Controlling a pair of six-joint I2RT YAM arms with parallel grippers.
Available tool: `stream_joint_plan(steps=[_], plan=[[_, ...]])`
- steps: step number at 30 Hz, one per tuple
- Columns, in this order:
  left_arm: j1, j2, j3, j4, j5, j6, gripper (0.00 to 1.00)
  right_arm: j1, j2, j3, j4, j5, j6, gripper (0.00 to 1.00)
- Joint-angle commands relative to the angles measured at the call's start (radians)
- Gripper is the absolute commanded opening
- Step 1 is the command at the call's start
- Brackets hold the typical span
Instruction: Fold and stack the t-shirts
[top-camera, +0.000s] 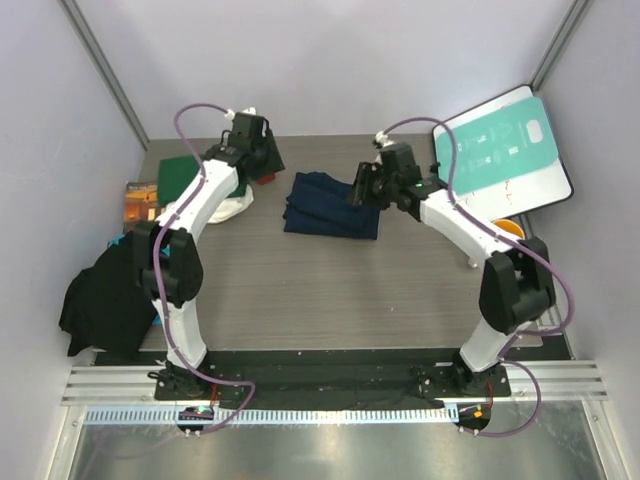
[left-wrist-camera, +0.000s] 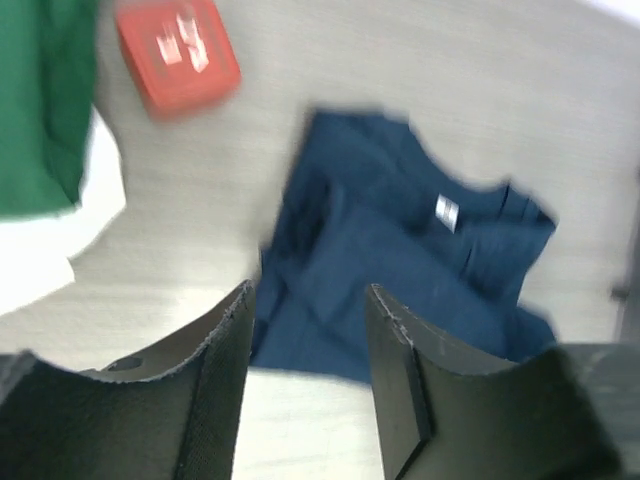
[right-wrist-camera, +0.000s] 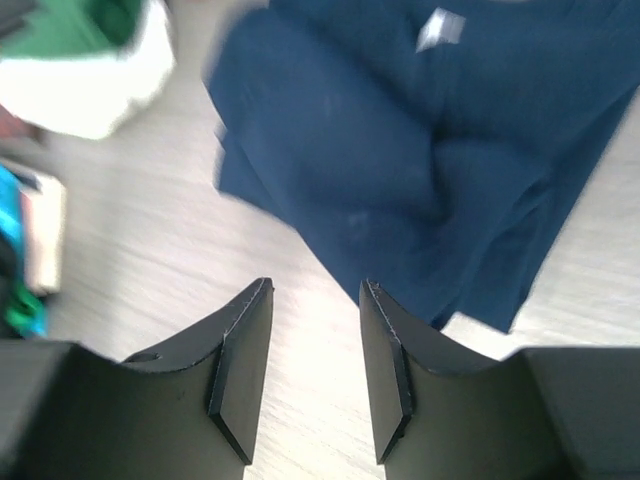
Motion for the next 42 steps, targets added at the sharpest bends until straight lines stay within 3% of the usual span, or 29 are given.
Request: stream_joint_plan(steps=[1, 4, 10, 33, 36, 39, 40, 42], plan=[[-0.054, -0.048, -0.19, 0.109, 0.102, 0.005, 0.45, 0.062, 0.095, 0.059, -0.055, -0.049, -0.045, 0.45], [-0.114, -0.052, -0.25, 0.123, 0.09, 0.019, 0.37, 0.084, 0.147, 0.085, -0.063, -0.034, -0.046, 0.45], [-0.181, -0.036, -0.374, 0.236, 0.085, -0.037, 0.32, 0.093, 0.209, 0.123, -0.066, -0.008, -0.056, 0.45], [-0.212, 0.103, -0.337, 0.252, 0.058, -0.02, 0.27, 0.094, 0.336, 0.255, -0.147, 0.075, -0.129, 0.44], [-0.212, 0.097, -0.348, 0.253, 0.055, -0.018, 0.26, 0.093, 0.379, 0.281, -0.166, 0.096, -0.132, 0.4], [-0.212, 0.088, -0.357, 0.25, 0.053, -0.011, 0.26, 0.093, 0.407, 0.298, -0.172, 0.13, -0.128, 0.24], [-0.212, 0.085, -0.363, 0.252, 0.053, -0.009, 0.26, 0.093, 0.41, 0.301, -0.173, 0.151, -0.128, 0.15], [-0.212, 0.077, -0.383, 0.247, 0.045, -0.008, 0.26, 0.093, 0.412, 0.31, -0.173, 0.19, -0.126, 0.07]])
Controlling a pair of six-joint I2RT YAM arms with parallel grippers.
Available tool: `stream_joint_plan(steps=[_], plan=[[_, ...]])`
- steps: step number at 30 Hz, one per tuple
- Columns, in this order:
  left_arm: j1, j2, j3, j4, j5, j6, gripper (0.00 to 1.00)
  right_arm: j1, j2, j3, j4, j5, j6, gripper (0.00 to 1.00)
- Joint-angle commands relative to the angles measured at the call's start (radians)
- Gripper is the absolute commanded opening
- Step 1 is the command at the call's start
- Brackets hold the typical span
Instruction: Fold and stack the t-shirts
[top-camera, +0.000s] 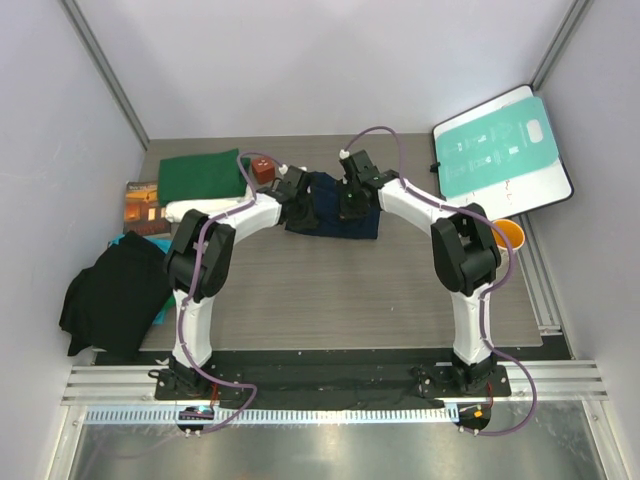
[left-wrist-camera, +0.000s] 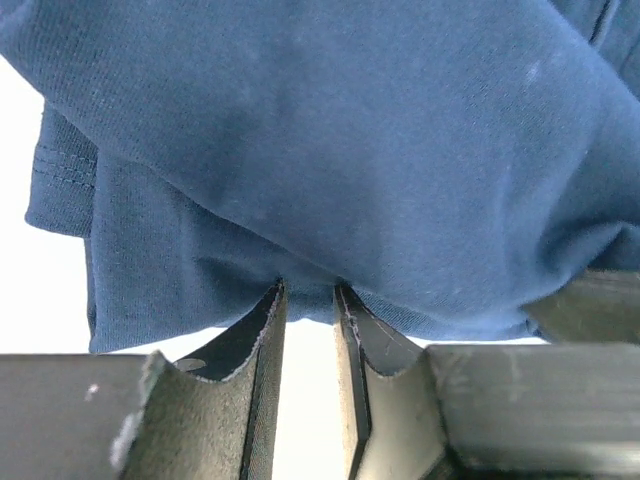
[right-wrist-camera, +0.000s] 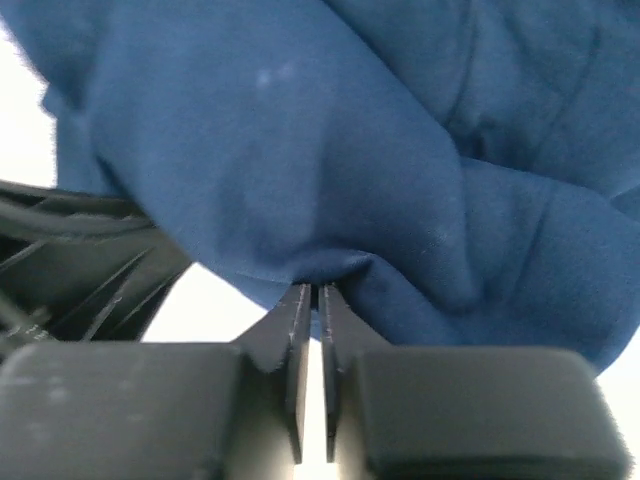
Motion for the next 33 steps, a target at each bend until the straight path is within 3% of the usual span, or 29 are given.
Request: stream_joint_plan(steps=[1, 16, 17, 21, 28, 33], plan=[[-0.003, -0.028, -0.039, 0.031, -0.024, 0.016, 0.26, -0.001, -0.002, 0.057, -0.011, 0.119, -0.01, 0.06], [-0.003, -0.082, -0.177, 0.034, -0.037, 0.015, 0.23, -0.084, 0.034, 0.185, -0.026, 0.156, -0.015, 0.04], [-0.003, -0.087, -0.186, 0.034, -0.034, 0.015, 0.23, -0.088, 0.042, 0.208, -0.026, 0.159, -0.018, 0.05], [-0.017, -0.097, -0.211, 0.036, -0.004, 0.019, 0.22, -0.107, 0.099, 0.295, -0.034, 0.165, -0.038, 0.26], [-0.046, -0.119, -0.281, 0.036, -0.006, 0.005, 0.22, -0.119, 0.15, 0.444, -0.042, 0.192, -0.068, 0.34], [-0.049, -0.16, -0.317, 0.039, -0.009, -0.002, 0.22, -0.122, 0.071, 0.467, -0.048, 0.231, -0.098, 0.37]])
